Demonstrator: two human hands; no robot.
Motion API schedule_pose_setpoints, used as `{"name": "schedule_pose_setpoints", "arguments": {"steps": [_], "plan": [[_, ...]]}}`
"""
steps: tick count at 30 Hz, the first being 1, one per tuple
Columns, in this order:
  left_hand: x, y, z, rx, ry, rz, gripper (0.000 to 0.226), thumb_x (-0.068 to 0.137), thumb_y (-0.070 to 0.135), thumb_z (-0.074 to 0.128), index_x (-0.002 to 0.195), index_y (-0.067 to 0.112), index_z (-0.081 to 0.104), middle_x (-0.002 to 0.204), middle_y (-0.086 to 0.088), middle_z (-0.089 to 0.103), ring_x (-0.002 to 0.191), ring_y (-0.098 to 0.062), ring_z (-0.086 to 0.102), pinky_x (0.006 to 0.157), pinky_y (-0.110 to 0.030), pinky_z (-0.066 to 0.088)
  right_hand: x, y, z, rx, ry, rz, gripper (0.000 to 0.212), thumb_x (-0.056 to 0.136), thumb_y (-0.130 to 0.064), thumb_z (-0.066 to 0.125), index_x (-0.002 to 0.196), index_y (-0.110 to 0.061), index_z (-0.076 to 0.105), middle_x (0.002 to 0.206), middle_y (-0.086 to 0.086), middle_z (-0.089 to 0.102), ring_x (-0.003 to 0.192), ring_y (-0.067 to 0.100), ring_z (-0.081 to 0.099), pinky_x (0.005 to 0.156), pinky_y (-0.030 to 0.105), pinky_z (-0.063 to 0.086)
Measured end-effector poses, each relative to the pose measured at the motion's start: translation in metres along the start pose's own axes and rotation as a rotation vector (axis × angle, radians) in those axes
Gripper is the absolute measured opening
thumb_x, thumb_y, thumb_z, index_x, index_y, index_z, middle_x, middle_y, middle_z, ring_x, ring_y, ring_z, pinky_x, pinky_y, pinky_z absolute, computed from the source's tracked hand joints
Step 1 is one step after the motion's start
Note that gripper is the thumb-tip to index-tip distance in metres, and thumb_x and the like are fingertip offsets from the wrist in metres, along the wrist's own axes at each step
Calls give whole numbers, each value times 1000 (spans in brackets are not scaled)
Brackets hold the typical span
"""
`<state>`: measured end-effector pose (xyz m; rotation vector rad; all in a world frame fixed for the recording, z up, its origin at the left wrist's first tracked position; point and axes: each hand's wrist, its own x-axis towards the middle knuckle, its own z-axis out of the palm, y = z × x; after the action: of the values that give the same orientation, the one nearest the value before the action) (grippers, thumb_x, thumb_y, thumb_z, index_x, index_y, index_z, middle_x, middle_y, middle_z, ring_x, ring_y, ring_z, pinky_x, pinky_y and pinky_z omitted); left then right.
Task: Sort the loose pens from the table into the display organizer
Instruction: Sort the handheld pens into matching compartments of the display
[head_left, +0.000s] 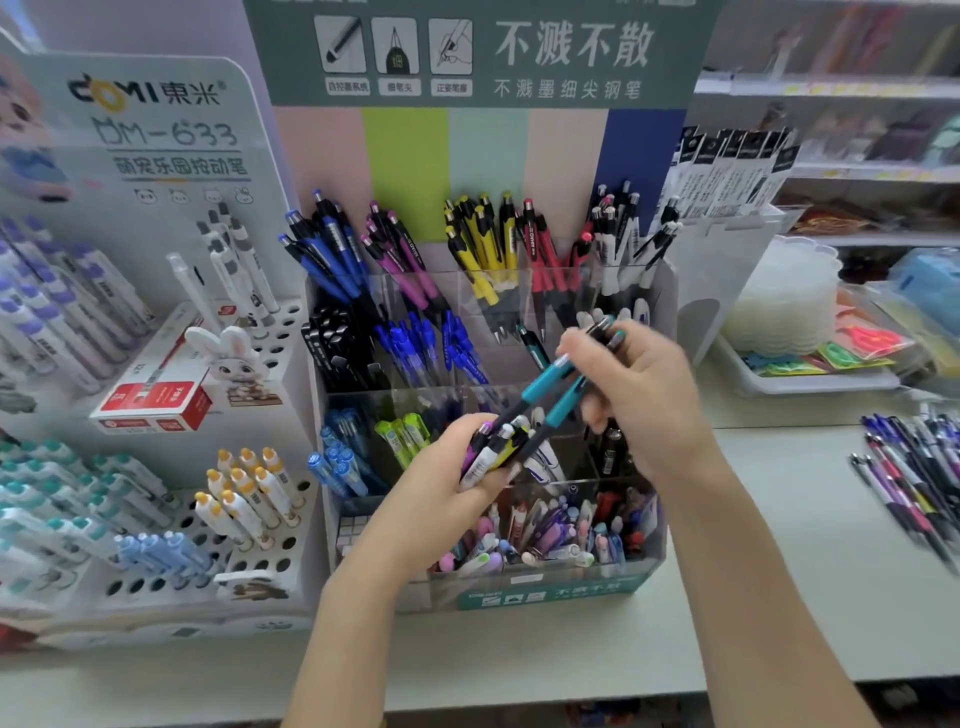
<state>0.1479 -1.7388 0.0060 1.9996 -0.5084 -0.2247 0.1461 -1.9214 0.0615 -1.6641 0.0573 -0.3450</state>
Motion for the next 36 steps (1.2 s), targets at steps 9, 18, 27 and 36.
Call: {"name": "schedule_pose_setpoints", "arguments": {"steps": [9, 18, 27, 36], "plan": [[3, 3, 5, -175, 137, 50, 36, 88, 12, 69, 106, 39, 54, 90, 26, 65, 85, 5, 62, 76, -14, 48, 25, -4, 8, -761, 310, -560, 19, 85, -22, 70, 90, -4, 69, 83, 8, 66, 73, 19, 60, 68, 27, 49], [-3, 7, 0, -359, 137, 135, 33, 88, 6, 66, 116, 20, 56, 92, 4, 71, 88, -8, 67, 80, -19, 50, 42, 9, 36, -1211, 61, -143, 20, 97, -24, 52, 107, -7, 55, 109, 11, 60, 100, 31, 58, 68, 34, 36], [-4, -1, -7, -392, 118, 111, 22, 91, 9, 64, 109, 18, 56, 77, 11, 62, 67, -6, 58, 66, -23, 47, -4, -10, 32, -598, 138, -395, 12, 93, -19, 58, 102, -12, 63, 87, 1, 60, 68, 13, 56, 59, 16, 41], [-2, 6, -9, -379, 77, 61, 26, 92, 7, 62, 113, 20, 54, 79, 10, 62, 70, -2, 60, 62, -18, 49, -16, -1, 34, -140, -276, -78, 14, 86, -3, 66, 91, -13, 74, 82, 2, 67, 53, 15, 61, 50, 26, 55]]}}
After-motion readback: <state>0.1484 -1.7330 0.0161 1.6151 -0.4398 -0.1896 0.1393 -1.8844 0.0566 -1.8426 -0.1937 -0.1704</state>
